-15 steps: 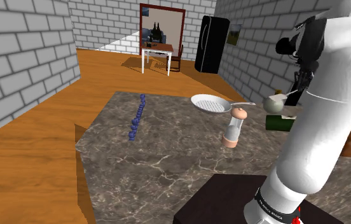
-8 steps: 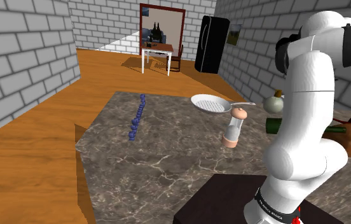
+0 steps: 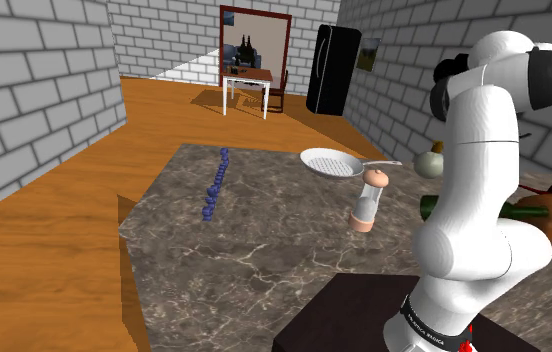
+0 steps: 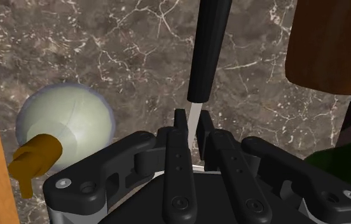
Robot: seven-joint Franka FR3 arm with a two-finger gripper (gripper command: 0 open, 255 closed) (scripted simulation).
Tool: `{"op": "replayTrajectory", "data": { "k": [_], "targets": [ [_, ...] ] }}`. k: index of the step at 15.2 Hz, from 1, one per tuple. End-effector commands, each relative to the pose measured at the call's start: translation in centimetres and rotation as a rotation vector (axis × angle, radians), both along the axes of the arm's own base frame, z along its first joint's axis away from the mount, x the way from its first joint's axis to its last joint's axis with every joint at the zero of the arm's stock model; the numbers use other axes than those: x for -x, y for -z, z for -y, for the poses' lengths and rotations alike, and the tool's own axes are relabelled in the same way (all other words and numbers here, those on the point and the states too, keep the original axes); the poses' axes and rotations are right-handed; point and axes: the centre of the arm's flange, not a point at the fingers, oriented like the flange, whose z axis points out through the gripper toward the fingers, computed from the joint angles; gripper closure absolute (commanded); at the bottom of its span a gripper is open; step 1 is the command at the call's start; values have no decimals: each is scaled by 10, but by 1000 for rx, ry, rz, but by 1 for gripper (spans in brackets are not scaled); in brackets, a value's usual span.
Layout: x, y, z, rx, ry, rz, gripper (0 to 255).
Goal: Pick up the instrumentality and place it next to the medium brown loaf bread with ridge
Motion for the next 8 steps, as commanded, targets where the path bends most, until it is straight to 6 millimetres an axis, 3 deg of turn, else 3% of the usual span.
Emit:
{"op": "replayTrajectory", "data": {
  "k": [1, 8],
  "targets": [
    [1, 12, 0, 0, 0, 0, 255],
    [1, 49, 0, 0, 0, 0, 255]
  ]
}}
